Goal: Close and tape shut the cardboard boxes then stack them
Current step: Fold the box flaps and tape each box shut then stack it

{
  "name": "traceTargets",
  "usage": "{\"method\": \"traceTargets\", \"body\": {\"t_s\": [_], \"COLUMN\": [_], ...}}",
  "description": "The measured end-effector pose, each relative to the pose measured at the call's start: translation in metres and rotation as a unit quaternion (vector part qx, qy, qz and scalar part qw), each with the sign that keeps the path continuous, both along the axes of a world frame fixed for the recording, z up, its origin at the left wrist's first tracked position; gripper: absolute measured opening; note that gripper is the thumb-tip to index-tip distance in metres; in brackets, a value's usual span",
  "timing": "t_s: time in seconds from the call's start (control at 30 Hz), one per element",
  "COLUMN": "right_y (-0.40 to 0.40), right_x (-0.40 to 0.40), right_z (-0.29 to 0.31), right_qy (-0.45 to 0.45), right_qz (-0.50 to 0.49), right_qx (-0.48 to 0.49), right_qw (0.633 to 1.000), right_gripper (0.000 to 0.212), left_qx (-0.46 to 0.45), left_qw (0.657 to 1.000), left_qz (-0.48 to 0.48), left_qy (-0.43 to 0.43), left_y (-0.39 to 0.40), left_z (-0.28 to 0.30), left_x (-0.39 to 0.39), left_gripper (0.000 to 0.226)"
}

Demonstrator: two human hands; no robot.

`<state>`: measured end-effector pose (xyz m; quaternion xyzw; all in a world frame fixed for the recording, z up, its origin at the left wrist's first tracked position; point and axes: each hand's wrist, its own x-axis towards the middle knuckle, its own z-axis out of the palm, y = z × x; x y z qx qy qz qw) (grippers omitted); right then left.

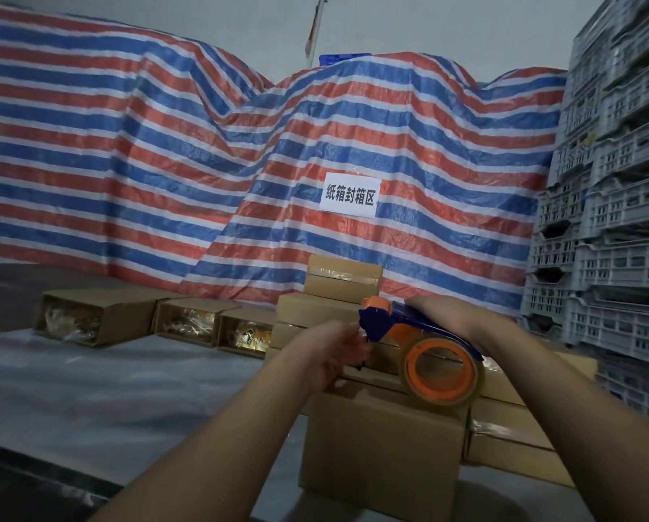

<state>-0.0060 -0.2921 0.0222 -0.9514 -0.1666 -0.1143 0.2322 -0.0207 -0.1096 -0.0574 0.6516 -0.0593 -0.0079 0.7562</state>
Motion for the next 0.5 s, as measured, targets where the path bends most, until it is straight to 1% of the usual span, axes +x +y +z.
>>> {"method": "traceTargets", "body": {"t_s": [0.1,0.17,0.23,0.27,0.4,0.43,0.5], "right_y": [-0.001,-0.002,-0.006,-0.01,-0.015,-0.013,-0.006], "right_x": [0.002,0.002,0.002,0.002,0.007,0.008,0.009], "right_z": [0.003,0.006,0.01,0.011,0.011,0.011,0.012], "right_qy": [0.03,0.042,0.034,0.034,0.083,0.08,0.045], "right_qz": [-0.005,-0.008,-0.022,-0.033,-0.043,-0.042,-0.032], "right_qx": [0.027,-0.004,-0.036,-0.043,-0.007,-0.023,-0.118], "right_qw": [0.999,0.999,0.999,0.998,0.996,0.996,0.992], "right_gripper": [0.033,0.033,0.034,0.036,0.037,0.036,0.032], "left_qx": [0.04,0.069,0.067,0.044,-0.115,-0.141,-0.172], "left_qw": [0.999,0.997,0.996,0.996,0.986,0.982,0.977], "left_qz": [0.012,0.034,0.061,0.076,0.109,0.109,0.113], "left_qy": [-0.008,-0.003,0.01,0.018,0.053,0.058,0.055], "left_y": [-0.002,-0.004,-0.003,-0.002,0.003,0.003,0.004], "left_z": [-0.002,-0.003,-0.003,-0.003,-0.011,-0.012,-0.013], "left_x": [0.002,0.003,0.004,0.005,0.013,0.013,0.015], "left_gripper": [0.021,0.023,0.022,0.019,0.017,0.014,0.013]}}
